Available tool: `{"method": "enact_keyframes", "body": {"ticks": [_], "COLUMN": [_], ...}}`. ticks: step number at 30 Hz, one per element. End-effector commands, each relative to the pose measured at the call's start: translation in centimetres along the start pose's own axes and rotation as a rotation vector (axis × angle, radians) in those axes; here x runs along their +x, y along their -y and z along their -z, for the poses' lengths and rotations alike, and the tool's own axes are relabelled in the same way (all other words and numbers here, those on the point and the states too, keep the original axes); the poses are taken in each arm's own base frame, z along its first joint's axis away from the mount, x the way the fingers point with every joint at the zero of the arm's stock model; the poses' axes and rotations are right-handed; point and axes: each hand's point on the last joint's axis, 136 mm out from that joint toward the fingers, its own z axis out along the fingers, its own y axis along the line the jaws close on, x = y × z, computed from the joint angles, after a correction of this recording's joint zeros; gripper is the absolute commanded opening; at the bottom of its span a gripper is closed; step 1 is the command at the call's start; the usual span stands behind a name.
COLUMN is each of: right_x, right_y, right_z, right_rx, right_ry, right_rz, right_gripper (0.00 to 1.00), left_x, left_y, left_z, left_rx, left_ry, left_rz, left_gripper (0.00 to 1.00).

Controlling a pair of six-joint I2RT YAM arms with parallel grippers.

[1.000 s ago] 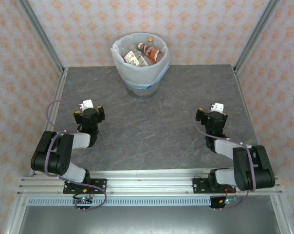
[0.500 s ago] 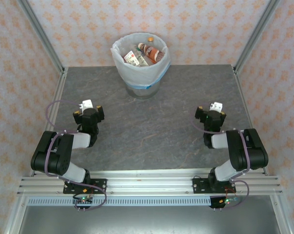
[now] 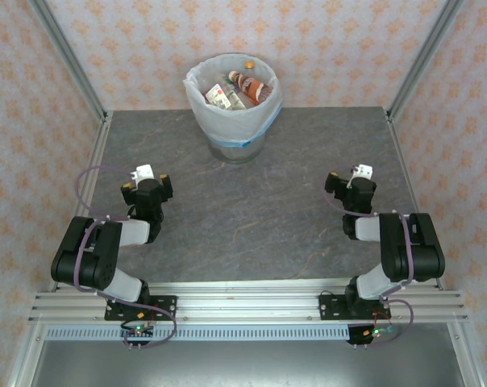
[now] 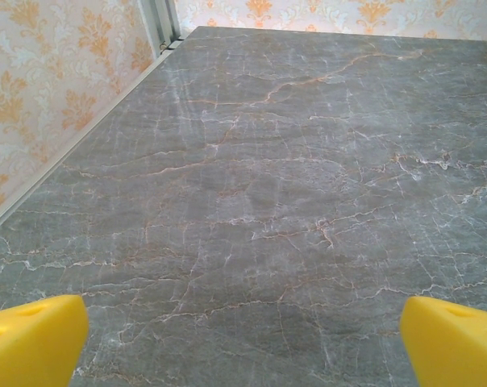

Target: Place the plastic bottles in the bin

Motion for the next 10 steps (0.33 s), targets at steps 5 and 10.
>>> {"method": "enact_keyframes", "body": {"ticks": [5,10], "right_x": [-0.08,-0.10], "right_y": [-1.14,-1.10], "right_z": [0.05,0.09], "right_rx": [-0.069,-0.067], "right_ry": [-0.004,-0.003], "right_rz": [0.007,0.007], "right_gripper": [0.99,0.99], "left_x": [-1.07,-1.05], "left_y": [-0.23,-0.21], "left_z": [0.06,0.11], "left_rx": [-0.019,-0.017], "left_ry": [0.038,0.039], "left_rz": [0.002,0.003], "left_gripper": [1.00,1.00]}}
